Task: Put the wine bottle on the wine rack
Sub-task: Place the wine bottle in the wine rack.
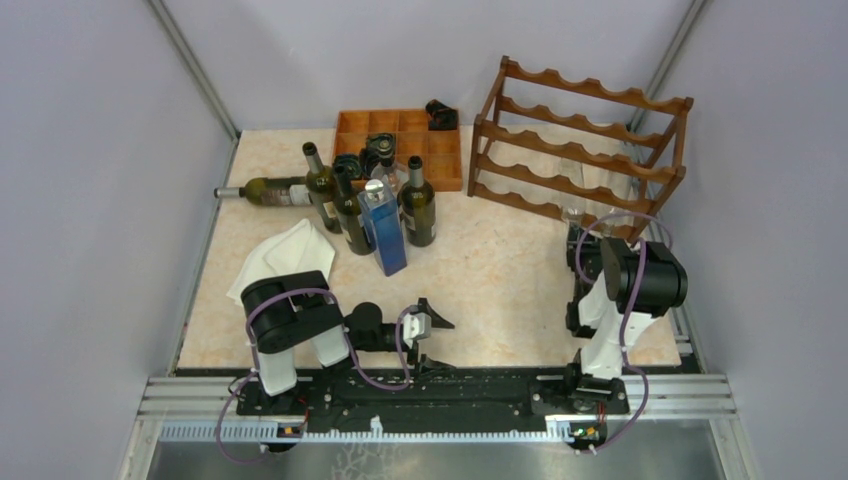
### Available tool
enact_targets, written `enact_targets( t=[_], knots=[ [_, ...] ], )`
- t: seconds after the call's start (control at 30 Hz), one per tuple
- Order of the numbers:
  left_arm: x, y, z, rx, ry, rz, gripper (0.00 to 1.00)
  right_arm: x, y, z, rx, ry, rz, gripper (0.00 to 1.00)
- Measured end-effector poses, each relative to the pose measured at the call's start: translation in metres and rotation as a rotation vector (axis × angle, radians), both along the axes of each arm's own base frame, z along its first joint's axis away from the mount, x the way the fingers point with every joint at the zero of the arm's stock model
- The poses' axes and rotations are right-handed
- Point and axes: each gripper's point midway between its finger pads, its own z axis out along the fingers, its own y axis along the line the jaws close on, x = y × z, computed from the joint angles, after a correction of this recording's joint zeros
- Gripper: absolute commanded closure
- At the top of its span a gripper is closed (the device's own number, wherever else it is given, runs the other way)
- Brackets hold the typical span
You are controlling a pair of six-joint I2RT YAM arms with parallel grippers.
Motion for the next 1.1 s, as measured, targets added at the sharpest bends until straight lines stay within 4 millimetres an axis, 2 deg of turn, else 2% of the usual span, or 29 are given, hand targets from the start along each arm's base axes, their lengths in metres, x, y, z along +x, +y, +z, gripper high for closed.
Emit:
enact_targets(
  t=[0.1, 0.2, 0.37, 0.43, 0.63, 0.87, 1.1],
  knots=[
    [0.0, 0.0, -0.001, 0.001, 0.002, 0.0, 0.01, -0.005, -0.002, -0.003, -0.001, 0.011, -0.014, 0.84],
    [0.0, -0.001, -0.001, 0.001, 0.004, -0.001, 0.01, -0.004, 0.0, -0.003, -0.003, 0.009, -0.004, 0.74],
    [-0.001, -0.001, -0.001, 0.0, 0.004, -0.005, 0.01, 0.011, 0.01, -0.007, 0.001, 0.009, 0.066, 0.52],
    [-0.001, -0.001, -0.001, 0.0, 0.004, -0.006, 0.01, 0.015, 0.018, -0.011, 0.006, 0.016, 0.114, 0.46],
    [-0.001, -0.001, -0.001, 0.0, 0.005, -0.006, 0.01, 0.007, 0.029, -0.018, 0.002, 0.04, 0.178, 0.44],
    [-0.001, -0.001, 0.0, 0.0, 0.007, -0.007, 0.01, 0.003, 0.021, -0.021, 0.008, 0.052, 0.171, 0.42],
    [-0.001, -0.001, 0.0, 0.0, 0.007, -0.007, 0.01, 0.02, 0.02, -0.005, -0.005, -0.005, 0.187, 0.4]
  ],
)
